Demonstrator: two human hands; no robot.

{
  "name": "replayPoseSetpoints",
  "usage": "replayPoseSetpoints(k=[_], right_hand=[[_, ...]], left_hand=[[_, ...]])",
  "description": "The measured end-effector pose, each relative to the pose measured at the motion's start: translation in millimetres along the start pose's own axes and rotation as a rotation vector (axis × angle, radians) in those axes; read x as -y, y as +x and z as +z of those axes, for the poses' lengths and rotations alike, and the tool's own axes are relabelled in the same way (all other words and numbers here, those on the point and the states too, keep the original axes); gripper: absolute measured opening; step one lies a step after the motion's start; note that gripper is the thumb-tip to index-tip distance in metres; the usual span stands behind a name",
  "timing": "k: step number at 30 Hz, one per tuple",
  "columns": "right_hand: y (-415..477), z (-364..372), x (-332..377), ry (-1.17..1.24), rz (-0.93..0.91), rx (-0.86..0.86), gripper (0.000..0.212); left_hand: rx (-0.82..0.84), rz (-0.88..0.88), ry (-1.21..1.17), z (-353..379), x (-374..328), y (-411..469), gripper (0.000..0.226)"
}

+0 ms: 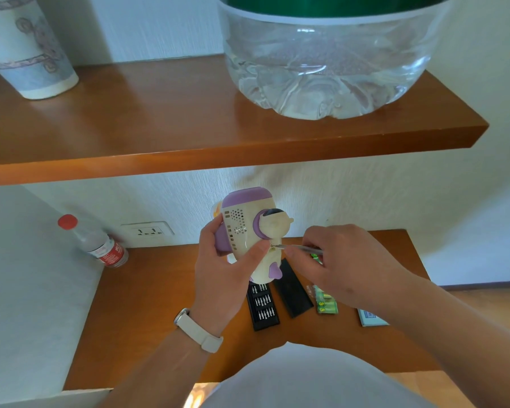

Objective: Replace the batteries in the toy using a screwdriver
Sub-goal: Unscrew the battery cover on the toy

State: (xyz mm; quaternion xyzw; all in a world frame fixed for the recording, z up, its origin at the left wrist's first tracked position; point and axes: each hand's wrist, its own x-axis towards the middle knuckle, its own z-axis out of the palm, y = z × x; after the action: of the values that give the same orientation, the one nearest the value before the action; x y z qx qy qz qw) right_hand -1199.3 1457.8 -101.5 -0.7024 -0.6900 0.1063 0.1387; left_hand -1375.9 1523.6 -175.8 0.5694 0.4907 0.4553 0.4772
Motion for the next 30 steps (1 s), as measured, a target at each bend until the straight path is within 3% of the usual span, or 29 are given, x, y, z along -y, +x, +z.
replayPoseSetpoints(k=[11, 18, 30], right_hand=[[-4.7, 0.9, 6.7, 0.059, -0.02, 0.0, 0.021], [-4.4, 6.5, 9.0, 0.064, 0.012, 0.036, 0.046], [-6.2, 10.4, 23.1, 0.121, 0.016, 0.051, 0.021]], left_hand=[[-0.009, -0.034, -0.006, -4.4, -0.4, -6.9, 0.072], [-0.021, -0.035, 0.015, -11.3, 1.6, -10.5, 0.073], [-0.025, -0.041, 0.004, -20.6, 9.4, -13.1, 0.073]])
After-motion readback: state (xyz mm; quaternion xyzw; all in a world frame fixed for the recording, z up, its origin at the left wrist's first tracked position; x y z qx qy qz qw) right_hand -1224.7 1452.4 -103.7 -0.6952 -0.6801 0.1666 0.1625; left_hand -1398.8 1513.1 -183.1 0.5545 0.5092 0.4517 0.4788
